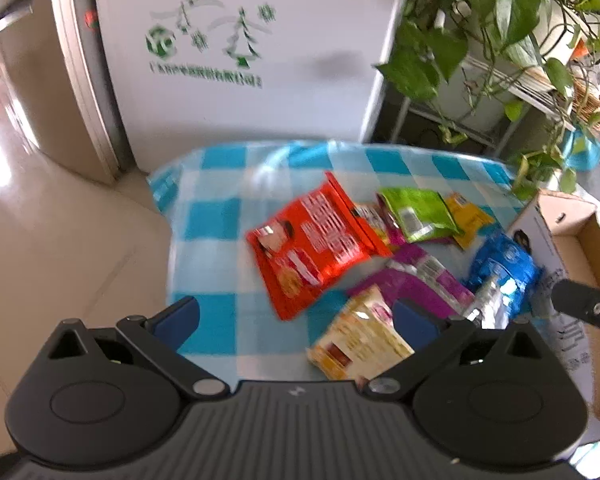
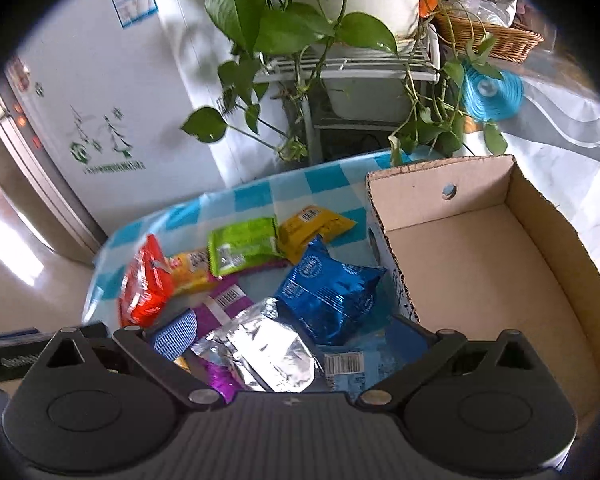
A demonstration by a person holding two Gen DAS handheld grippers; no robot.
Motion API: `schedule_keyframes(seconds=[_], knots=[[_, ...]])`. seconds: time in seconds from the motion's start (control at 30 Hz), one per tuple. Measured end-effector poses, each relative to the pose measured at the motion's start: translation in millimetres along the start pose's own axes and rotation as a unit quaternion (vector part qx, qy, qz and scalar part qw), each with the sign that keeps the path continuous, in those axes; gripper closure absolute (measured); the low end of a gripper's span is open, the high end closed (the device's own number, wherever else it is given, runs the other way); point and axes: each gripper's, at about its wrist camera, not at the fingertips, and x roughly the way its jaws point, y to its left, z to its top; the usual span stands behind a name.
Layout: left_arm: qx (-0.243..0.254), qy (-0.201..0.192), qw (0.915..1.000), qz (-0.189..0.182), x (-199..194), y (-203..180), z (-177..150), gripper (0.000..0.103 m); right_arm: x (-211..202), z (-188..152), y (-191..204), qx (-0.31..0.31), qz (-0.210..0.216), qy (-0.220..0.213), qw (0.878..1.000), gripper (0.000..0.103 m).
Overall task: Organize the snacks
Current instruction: 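Close left tool on croissant bag while right tool closes on silver foil bag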
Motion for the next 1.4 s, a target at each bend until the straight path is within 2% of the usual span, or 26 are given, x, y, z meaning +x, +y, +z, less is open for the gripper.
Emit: schedule_keyframes(seconds=[0.4, 0.63, 0.9, 1.17, 1.3, 1.4], knots=[[-0.014, 0.059, 0.9971, -0.045, 26, -25, -21, 0.001, -15, -5, -8, -0.006, 0.034, 0.001, 0.999, 0.004], [-0.023, 0.072, 0.9964, -0.039, 43, -32, -28, 0.001, -15, -6, -10, 0.002, 0.049, 0.009, 0.999, 0.011], [0.002, 0.076, 0.9967, -0.026, 51, -30, -37, 0.001, -3, -11, -5, 0.002, 0.059, 0.032, 0.998, 0.017], [0.025, 0.079, 0.9965, 0.005, 42, -8, -37, 0.001, 16, -19, 1, -0.02, 0.066, 0.06, 0.996, 0.017], [0.03, 0.066, 0.9974, 0.003, 38, -2, -35, 0.001, 26, -22, 4, -0.032, 0.062, 0.071, 0.995, 0.014], [0.028, 0.072, 0.997, -0.001, 42, -1, -36, 0.001, 37, -24, 6, -0.039, 0.061, 0.082, 0.994, 0.013]])
